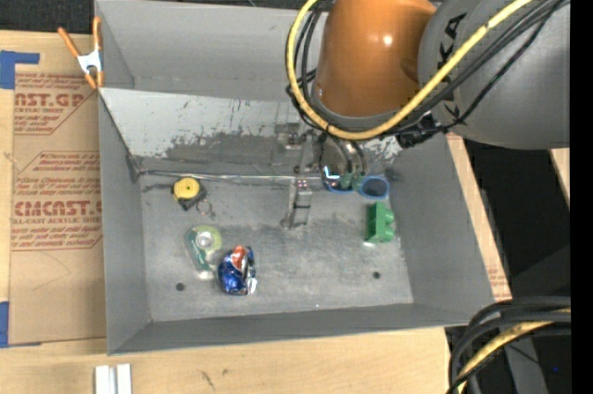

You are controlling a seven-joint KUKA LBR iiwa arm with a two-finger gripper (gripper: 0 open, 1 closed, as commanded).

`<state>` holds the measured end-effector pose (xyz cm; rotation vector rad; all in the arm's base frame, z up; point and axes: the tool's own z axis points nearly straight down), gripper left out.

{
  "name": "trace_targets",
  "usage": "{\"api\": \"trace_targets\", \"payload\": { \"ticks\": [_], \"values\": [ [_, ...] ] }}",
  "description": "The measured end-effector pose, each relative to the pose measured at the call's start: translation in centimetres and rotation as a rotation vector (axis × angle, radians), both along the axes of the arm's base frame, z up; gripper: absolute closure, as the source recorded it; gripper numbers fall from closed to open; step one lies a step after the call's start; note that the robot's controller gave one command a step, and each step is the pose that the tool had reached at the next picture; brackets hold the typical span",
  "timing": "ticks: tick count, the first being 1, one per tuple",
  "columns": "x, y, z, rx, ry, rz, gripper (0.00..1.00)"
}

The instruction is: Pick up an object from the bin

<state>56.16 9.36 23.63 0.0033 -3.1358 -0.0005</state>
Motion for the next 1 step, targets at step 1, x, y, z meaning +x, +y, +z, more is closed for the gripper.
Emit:
{"api": "trace_targets", "payload": {
  "ticks": [1],
  "values": [
    [2.17,7.11,-16.40,0.000,0.000,-0.060,0.00]
  ]
}}
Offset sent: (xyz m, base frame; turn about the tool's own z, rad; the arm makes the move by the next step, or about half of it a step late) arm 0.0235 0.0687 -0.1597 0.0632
